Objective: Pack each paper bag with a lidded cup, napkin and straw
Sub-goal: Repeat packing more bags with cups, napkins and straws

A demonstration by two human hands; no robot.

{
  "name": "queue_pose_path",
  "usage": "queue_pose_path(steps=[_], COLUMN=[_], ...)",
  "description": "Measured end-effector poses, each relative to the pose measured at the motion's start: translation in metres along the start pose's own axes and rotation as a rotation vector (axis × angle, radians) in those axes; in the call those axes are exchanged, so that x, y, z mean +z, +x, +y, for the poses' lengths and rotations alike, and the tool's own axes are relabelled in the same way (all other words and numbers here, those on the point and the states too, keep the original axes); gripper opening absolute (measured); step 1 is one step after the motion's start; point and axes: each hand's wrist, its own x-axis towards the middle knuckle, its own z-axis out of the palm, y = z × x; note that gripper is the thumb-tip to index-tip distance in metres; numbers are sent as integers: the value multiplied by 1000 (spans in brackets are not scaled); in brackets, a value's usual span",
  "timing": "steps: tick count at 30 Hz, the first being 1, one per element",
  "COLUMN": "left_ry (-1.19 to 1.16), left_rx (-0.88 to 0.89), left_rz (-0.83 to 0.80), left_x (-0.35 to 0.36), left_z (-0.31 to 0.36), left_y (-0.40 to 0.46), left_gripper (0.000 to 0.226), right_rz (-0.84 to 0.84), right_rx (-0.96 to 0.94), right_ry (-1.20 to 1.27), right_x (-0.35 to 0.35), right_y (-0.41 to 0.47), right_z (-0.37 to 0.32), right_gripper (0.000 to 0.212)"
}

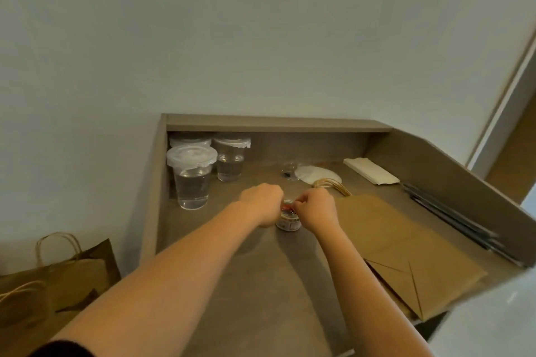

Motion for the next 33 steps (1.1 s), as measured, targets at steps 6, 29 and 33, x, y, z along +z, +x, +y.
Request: queue_pose_path(steps=[6,29,33], left_ry=[-58,-431,-453], left_rx=[-71,33,51], left_rz=[-54,93,130], left_x=[13,-1,-20], left_z=[-18,-10,-15], left_y=[12,12,-7], left_gripper=[23,26,12], right_rz=[-150,-108,-151], right_rx=[10,-186,-230], right_ry=[-174,7,225], right_x=[22,-15,-22], right_y=[35,5,-19], right_z=[8,-3,-17], right_gripper=[26,21,13])
